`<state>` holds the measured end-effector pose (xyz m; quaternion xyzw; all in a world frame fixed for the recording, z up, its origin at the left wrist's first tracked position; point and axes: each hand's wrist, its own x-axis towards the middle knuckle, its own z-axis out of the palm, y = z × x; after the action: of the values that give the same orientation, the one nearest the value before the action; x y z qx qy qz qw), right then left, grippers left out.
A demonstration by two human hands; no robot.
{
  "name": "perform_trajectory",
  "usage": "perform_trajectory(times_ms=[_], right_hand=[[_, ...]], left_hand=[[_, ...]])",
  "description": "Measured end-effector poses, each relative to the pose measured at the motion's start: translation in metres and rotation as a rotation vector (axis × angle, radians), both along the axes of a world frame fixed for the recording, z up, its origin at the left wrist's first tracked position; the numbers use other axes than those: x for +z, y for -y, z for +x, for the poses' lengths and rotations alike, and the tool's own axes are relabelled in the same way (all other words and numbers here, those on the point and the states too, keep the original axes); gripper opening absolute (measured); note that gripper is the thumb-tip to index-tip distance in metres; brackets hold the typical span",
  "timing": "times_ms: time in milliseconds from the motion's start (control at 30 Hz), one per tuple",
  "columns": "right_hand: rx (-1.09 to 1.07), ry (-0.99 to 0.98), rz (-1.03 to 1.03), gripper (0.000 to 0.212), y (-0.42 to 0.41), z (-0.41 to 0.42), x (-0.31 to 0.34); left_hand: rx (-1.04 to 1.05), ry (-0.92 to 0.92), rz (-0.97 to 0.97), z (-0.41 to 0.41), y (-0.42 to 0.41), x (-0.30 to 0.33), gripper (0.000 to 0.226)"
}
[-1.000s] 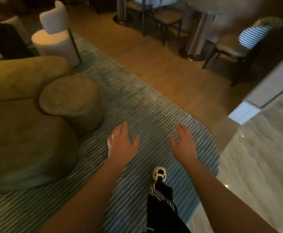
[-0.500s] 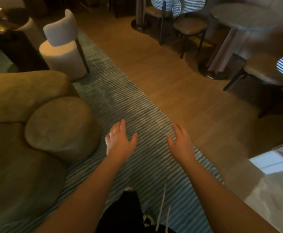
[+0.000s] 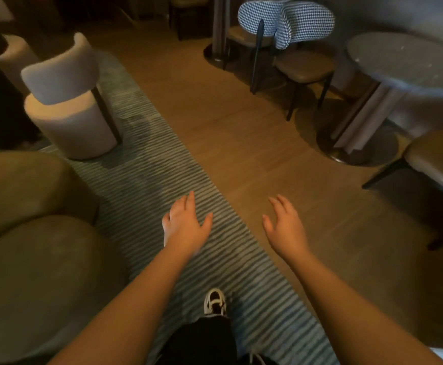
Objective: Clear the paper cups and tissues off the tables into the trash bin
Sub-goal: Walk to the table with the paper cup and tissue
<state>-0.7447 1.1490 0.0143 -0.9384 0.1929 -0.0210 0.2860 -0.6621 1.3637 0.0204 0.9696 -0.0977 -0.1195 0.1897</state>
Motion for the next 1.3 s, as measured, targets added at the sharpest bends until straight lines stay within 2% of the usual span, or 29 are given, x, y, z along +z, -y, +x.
perform_trajectory(times_ms=[200,400,767,1067,1300], right_hand=[[-0.035,0.044,-0.007,0.051,0.088,0.137,0.023],[-0.05,0.078,-0.022,0.05,0.194,0.288,0.016],[0.036,0.048,0.006,0.05,0.415,0.576,0.019],[0.092,0.028,-0.019,0.051,0.525,0.769,0.01],[0.078,-0.009,0.005,0.054,0.582,0.991,-0.012]], left_hand=[[0.005,0.028,-0.02,0.136,0.095,0.02,0.075],[0.009,0.061,-0.035,0.273,0.205,0.005,0.076],[0.153,0.129,0.038,0.554,0.425,-0.002,0.079],[0.169,0.126,0.007,0.743,0.529,-0.007,0.078],[0.191,0.125,-0.004,0.96,0.587,-0.019,0.074]])
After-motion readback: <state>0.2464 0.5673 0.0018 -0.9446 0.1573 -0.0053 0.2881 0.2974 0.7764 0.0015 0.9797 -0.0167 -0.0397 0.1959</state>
